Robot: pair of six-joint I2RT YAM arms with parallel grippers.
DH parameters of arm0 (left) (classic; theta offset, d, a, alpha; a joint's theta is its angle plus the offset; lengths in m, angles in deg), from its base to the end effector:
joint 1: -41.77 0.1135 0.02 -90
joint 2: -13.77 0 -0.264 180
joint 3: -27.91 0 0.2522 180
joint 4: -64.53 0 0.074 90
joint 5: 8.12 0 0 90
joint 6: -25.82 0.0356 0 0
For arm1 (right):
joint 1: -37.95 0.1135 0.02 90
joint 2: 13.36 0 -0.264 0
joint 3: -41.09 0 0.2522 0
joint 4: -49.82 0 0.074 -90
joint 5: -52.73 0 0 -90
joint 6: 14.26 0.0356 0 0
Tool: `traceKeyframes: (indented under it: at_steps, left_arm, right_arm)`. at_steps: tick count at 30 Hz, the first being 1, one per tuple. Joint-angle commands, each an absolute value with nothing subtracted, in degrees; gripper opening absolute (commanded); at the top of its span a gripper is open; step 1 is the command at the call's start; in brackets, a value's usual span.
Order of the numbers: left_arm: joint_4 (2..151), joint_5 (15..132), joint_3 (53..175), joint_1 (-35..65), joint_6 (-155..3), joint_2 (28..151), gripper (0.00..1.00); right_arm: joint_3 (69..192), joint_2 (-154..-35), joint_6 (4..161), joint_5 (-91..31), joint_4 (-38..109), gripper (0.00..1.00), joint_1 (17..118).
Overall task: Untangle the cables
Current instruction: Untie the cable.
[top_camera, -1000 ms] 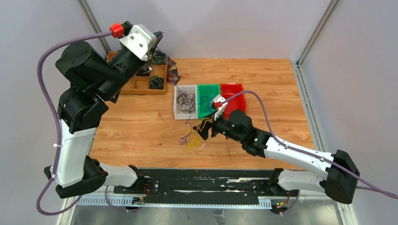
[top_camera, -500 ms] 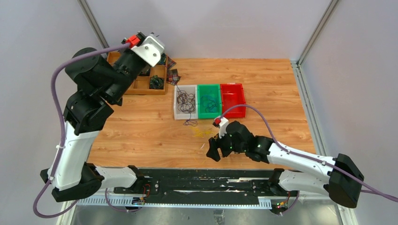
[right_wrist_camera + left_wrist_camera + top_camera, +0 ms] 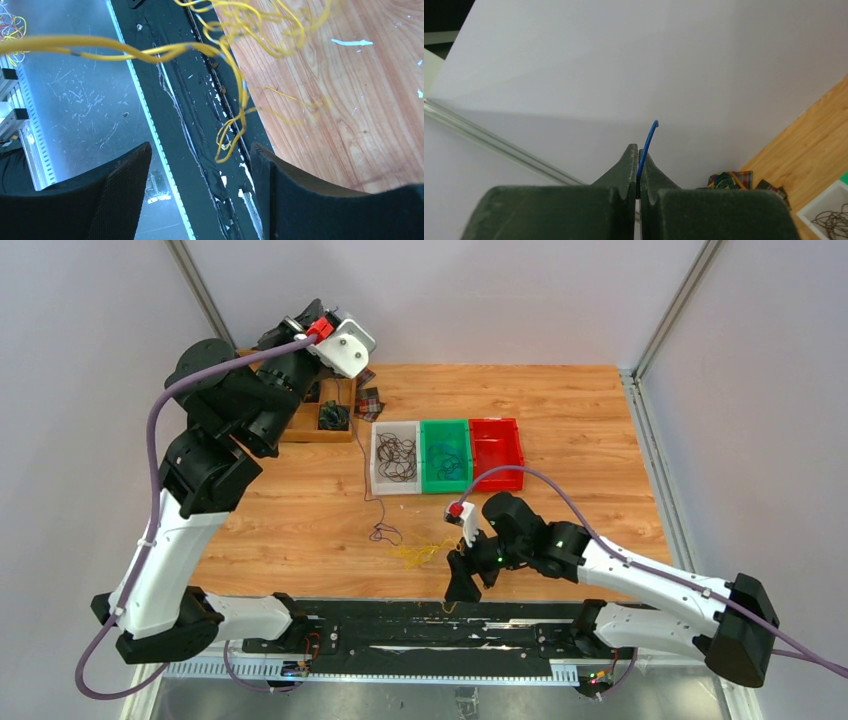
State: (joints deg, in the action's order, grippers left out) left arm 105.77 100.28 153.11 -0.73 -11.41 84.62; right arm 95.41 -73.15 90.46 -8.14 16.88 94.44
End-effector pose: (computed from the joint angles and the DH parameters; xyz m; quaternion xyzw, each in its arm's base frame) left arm 0.1443 -0.1169 0.5923 0.3691 0.5061 0.1682 0.7611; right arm 0.1073 0.1935 0.2523 -0.4129 0.7752 0.4293 0.2106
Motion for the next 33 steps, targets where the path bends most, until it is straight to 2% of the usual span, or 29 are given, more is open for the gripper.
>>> traceKeyframes:
  at_steps: [1,8,11,15,18,24,33]
  left_arm:
    - [101.0,106.8,150.5,-0.7,-3.1,84.4,0.01]
    - [96.9,110.7,139.9,4.5,12.5,81.4,0.01]
    - [98.4,108.8,138.4,13.0,14.0,80.5,0.01]
    - [96.8,103.9,134.5,25.6,16.3,79.0,0.01]
    - [97.5,100.6,132.3,30.7,15.6,77.3,0.01]
    - [97.8,99.7,130.5,33.1,17.3,74.3,0.01]
    - [97.3,97.9,139.7,39.1,19.5,77.0,0.00]
  right_arm:
    - [98.2,-68.8,88.9,-7.5,12.2,0.72,95.2]
    - [100.1,-60.6,89.2,-7.6,10.5,0.73,95.2]
    - [100.5,-55.4,88.3,-12.8,9.0,0.74,95.2]
    - [100.6,-52.2,86.2,-27.1,3.8,0.78,95.2]
    - [101.5,-55.2,86.1,-36.2,0.6,0.79,95.2]
    - [104.2,-62.5,87.2,-52.2,-5.8,0.80,95.1]
    - [110.5,-79.3,93.2,-79.1,-17.6,0.80,95.1]
